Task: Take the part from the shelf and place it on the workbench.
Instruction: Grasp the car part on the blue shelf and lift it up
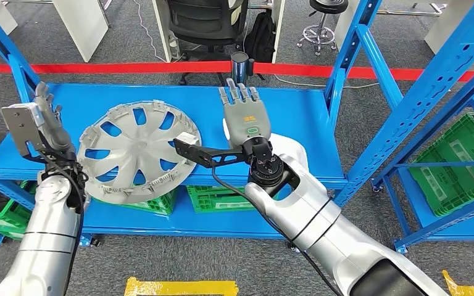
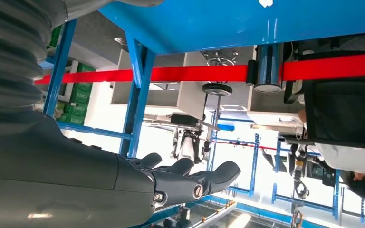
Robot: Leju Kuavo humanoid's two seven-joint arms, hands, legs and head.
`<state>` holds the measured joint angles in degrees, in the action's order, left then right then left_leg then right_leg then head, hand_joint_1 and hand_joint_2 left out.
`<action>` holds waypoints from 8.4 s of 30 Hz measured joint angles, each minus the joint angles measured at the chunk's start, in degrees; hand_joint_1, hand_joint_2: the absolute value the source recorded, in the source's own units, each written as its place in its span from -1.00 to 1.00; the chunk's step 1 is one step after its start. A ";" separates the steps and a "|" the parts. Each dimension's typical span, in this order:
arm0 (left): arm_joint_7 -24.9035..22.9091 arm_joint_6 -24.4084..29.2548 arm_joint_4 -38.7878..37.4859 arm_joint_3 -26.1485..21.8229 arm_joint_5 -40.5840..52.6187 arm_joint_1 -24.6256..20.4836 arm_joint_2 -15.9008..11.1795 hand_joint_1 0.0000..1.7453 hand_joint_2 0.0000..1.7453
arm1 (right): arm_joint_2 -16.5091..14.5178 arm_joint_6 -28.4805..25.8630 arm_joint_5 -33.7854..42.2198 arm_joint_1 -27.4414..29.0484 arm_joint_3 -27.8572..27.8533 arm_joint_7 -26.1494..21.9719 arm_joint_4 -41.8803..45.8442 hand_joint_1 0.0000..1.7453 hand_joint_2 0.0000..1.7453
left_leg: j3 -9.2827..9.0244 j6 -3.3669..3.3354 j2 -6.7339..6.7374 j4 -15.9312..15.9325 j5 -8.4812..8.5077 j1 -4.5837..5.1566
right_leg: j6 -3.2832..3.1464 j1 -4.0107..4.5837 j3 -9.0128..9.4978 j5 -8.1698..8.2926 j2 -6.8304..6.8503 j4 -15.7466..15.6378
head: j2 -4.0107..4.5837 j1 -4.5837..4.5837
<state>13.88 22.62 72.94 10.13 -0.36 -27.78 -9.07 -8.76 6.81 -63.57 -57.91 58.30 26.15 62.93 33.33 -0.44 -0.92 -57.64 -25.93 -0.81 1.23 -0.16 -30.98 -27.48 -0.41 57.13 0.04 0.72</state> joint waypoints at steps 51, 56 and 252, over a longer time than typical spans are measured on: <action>0.99 -1.49 4.21 -2.89 -0.68 2.74 -2.10 -1.00 -1.00 | -5.53 1.38 1.30 -0.09 4.34 -2.50 1.78 -1.00 1.00 | 4.14 0.60 0.50 -0.49 2.48 -1.09 | 0.59 -0.12 -0.45 -2.30 0.17 1.72 | 0.00 -1.74; 1.11 -1.02 4.48 -2.98 -0.58 3.47 -2.09 -1.00 -1.00 | -5.37 1.29 1.34 0.37 4.60 -2.55 2.04 -1.00 1.00 | 2.29 -0.27 -0.06 -0.47 1.16 -0.33 | 0.45 0.13 -11.03 -5.98 0.28 16.70 | 0.00 -0.12; 2.34 -0.84 0.50 3.22 -5.96 -1.30 0.11 -1.00 -1.00 | -11.04 -25.27 -13.47 17.51 21.70 -12.10 -24.91 -1.00 1.00 | -1.70 -0.19 0.47 1.68 -0.49 0.86 | -3.61 2.51 -5.58 6.39 0.17 -1.36 | 0.00 0.03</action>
<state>16.22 21.78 73.44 13.35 -6.32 -29.08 -8.96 -19.80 -18.46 -77.04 -40.39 80.00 14.05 38.01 31.63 -0.63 -0.45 -55.96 -26.41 0.06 -2.38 2.34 -36.56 -21.08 -0.24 55.77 0.04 0.74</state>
